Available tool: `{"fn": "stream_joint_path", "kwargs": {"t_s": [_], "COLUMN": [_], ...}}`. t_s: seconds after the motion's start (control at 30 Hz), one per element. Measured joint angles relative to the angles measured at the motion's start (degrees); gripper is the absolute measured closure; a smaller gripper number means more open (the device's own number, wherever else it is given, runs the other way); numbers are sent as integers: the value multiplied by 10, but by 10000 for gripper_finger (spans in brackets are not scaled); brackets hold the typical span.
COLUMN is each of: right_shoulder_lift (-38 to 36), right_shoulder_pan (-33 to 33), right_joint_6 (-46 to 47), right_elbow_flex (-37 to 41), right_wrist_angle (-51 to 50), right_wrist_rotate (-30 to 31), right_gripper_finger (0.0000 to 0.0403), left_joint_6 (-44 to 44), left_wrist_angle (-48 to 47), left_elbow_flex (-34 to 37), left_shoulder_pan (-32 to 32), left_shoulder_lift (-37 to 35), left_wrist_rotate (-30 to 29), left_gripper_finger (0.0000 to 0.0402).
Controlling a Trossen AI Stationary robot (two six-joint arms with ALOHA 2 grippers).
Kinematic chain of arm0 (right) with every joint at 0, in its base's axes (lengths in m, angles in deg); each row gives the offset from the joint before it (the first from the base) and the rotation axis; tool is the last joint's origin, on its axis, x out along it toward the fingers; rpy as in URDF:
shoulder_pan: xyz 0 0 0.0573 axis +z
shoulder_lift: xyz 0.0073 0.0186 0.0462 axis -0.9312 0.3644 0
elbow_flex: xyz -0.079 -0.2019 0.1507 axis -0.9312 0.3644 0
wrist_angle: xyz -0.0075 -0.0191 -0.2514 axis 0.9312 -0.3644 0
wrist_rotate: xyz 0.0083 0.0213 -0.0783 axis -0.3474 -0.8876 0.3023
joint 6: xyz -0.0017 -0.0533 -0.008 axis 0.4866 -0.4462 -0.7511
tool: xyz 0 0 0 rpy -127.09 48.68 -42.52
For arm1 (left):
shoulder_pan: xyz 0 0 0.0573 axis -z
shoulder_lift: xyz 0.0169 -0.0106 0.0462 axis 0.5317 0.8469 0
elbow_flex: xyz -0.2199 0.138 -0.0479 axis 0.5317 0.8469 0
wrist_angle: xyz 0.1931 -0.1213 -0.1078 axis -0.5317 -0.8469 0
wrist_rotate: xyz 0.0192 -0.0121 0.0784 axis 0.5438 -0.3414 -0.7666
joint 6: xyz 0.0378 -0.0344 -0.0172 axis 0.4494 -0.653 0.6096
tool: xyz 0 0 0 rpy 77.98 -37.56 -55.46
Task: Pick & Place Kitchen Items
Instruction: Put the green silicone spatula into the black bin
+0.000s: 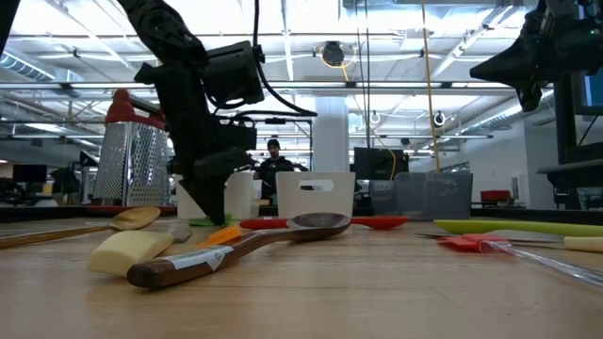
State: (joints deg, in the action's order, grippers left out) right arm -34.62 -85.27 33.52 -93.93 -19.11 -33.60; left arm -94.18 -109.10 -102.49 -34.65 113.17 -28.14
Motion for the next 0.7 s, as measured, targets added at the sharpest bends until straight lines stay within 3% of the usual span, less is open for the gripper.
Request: {"fn": "stream_joint_path", "kwargs": {"t_s": [0.27, 0.7], "right_shoulder_lift": [0, 0], "right_shoulder_pan": [0, 0], "right_joint_6": [7, 5], "right_elbow_flex": [0, 0], "right_wrist_angle": [0, 0], "right_wrist_rotate": [0, 0], "right_gripper_finger": [403, 403], "left_joint_6": [52, 50], "left_wrist_angle": [-75, -88], "left_elbow_flex": [-53, -55], "left_shoulder_pan": [1, 1], "left_shoulder_lift": [-1, -33], "left_wrist_rotate": [8, -6], "left_gripper_finger": [394, 394]}}
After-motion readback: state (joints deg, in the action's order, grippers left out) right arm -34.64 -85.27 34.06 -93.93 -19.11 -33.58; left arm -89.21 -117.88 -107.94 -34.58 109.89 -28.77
